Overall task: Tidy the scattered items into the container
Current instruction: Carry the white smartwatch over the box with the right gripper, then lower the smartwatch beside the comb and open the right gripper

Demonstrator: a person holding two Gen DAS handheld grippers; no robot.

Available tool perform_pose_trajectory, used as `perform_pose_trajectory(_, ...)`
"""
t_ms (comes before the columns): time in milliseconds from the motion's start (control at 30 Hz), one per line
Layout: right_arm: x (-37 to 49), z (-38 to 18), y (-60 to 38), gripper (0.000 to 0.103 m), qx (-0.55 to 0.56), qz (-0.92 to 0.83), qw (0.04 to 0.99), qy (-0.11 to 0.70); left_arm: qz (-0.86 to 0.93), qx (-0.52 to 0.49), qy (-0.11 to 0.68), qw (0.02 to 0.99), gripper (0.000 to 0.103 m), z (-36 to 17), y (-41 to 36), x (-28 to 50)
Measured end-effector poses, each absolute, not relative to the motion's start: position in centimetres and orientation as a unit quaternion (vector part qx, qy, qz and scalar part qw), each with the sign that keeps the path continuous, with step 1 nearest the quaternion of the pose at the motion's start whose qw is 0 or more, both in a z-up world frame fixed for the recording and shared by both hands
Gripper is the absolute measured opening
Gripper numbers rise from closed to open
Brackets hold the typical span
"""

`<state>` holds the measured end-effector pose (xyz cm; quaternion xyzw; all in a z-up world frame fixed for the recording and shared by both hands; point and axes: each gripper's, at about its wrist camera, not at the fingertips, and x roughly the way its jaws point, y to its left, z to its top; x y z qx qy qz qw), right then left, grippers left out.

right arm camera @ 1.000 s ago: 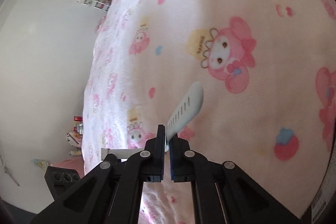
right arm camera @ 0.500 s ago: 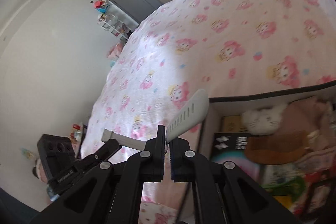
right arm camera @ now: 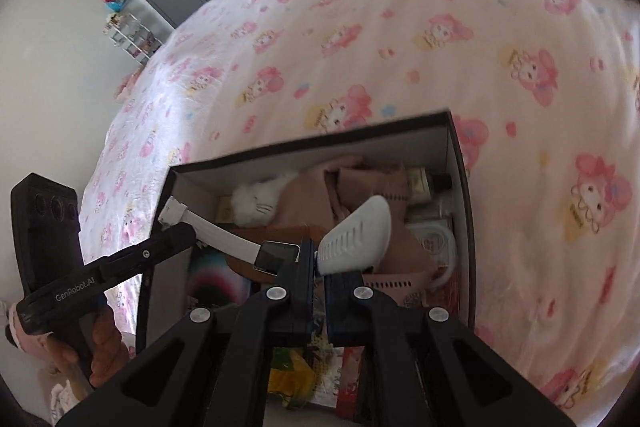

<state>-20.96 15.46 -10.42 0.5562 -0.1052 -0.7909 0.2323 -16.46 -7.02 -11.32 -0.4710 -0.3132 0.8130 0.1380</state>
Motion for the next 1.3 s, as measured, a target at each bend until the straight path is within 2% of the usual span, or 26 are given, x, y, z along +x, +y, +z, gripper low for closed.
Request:
perform_pose_trajectory(67,-21.4,-11.5,15.8,0.004,0.58,-0.773,0.229,-0.117,0.814,-0.484,-0.299,0.119,0.009,-12.1,-7.0,-16.3)
perform_pose_trajectory(100,-21.5,-11.7,16.0,0.004,0.587,-0.768,0.225,-0.123,0.818,-0.49,-0.283,0.103,0.017,-12.2,-7.1,-16.3)
perform_pose_trajectory(167,-21.5,-11.5,16.1,0.007,0.587,-0.772,0.212,-0.118,0.828,-0.487,-0.263,0.09,0.024,-12.1,-7.2,-15.8)
perform_pose_trajectory(300,-20.4,-9.5,15.4,0.011,0.548,-0.816,0.177,-0.053,0.843,-0.459,-0.263,0.096,0.025,-10.9,-7.8,-14.5)
perform_pose_trajectory(500,-20.0,-8.0,16.6,0.018,0.51,-0.843,0.163,-0.049,0.833,-0.469,-0.271,0.112,0.025,-11.3,-7.6,-14.6)
perform_pose_trajectory(600,-20.1,-7.9,17.1,0.018,0.507,-0.841,0.171,-0.077,0.829,-0.482,-0.256,0.119,0.025,-11.7,-6.6,-14.8)
perform_pose_trajectory(700,-19.7,-6.3,17.8,0.018,0.459,-0.867,0.168,-0.096,0.821,-0.495,-0.255,0.126,0.025,-12.3,-6.1,-14.9)
perform_pose_trajectory(867,-19.3,-5.6,15.9,0.018,0.427,-0.881,0.197,-0.052,0.803,-0.519,-0.261,0.131,0.026,-13.3,-5.8,-15.2)
perform_pose_trajectory(967,-18.7,-4.9,15.0,0.018,0.395,-0.899,0.187,-0.03,0.79,-0.532,-0.269,0.144,0.03,-13.7,-5.7,-15.2)
perform_pose_trajectory(1100,-17.6,-2.7,16.2,0.018,0.334,-0.926,0.169,-0.05,0.781,-0.553,-0.254,0.141,0.032,-14.2,-5.1,-15.2)
perform_pose_trajectory(1233,-17.7,-2.6,17.4,0.018,0.343,-0.924,0.157,-0.065,0.775,-0.558,-0.262,0.14,0.032,-14.4,-5.3,-15.1)
perform_pose_trajectory(1300,-18.6,-3.8,16.6,0.018,0.391,-0.901,0.182,-0.05,0.775,-0.558,-0.265,0.138,0.032,-14.4,-5.4,-15.0)
